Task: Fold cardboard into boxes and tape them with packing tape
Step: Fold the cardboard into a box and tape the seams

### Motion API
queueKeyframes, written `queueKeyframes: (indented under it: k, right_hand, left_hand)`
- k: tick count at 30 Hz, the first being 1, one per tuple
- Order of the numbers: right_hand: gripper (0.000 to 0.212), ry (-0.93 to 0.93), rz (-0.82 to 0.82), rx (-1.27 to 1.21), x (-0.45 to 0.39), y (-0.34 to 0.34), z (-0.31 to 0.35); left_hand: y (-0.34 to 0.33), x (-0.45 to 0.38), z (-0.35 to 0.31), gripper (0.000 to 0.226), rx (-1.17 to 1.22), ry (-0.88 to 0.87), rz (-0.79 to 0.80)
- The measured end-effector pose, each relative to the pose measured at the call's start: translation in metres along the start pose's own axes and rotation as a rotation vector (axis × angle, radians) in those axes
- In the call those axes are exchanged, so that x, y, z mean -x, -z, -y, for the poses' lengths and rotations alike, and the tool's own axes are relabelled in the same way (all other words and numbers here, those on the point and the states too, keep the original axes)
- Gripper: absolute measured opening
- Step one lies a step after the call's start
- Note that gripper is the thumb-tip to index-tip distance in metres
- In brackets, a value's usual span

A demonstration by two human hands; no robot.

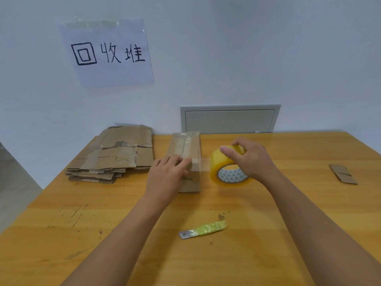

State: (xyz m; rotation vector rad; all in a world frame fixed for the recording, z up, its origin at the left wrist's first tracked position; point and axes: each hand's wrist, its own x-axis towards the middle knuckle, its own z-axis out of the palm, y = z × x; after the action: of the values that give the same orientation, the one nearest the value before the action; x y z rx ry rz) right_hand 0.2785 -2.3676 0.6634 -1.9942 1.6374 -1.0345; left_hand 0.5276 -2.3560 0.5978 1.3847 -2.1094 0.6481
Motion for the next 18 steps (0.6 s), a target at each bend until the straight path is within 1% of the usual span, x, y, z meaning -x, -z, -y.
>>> queueKeyframes:
  k: [4, 7, 9, 12, 15, 18]
  right_hand:
    - [0.058, -0.066, 0.066, 0.024, 0.008, -0.014, -0.009]
    - [0.055, -0.100, 0.069, 0.018, 0.013, -0.022, -0.023]
    - [0.057, -0.105, 0.055, 0.006, 0.017, -0.024, -0.030]
    - [0.068, -0.081, 0.039, -0.076, 0.026, -0.028, -0.039]
    - [0.067, -0.060, 0.061, -0.122, 0.037, -0.037, -0.054]
    - [0.069, -0.094, 0.039, -0.146, 0.042, -0.044, -0.065]
  left_hand:
    - [-0.001, 0.003, -0.008, 0.035, -0.022, -0.002, 0.053]
    - [-0.002, 0.000, -0.020, 0.025, -0.025, 0.029, 0.036]
    - [-0.003, -0.002, -0.022, 0.029, -0.003, 0.054, 0.033]
    - [-0.008, 0.000, -0.019, 0.030, -0.027, 0.077, 0.054]
    - [-0.011, 0.002, -0.021, 0.032, -0.064, 0.072, 0.053]
    - [-0.012, 0.003, -0.024, 0.032, -0.070, 0.075, 0.021]
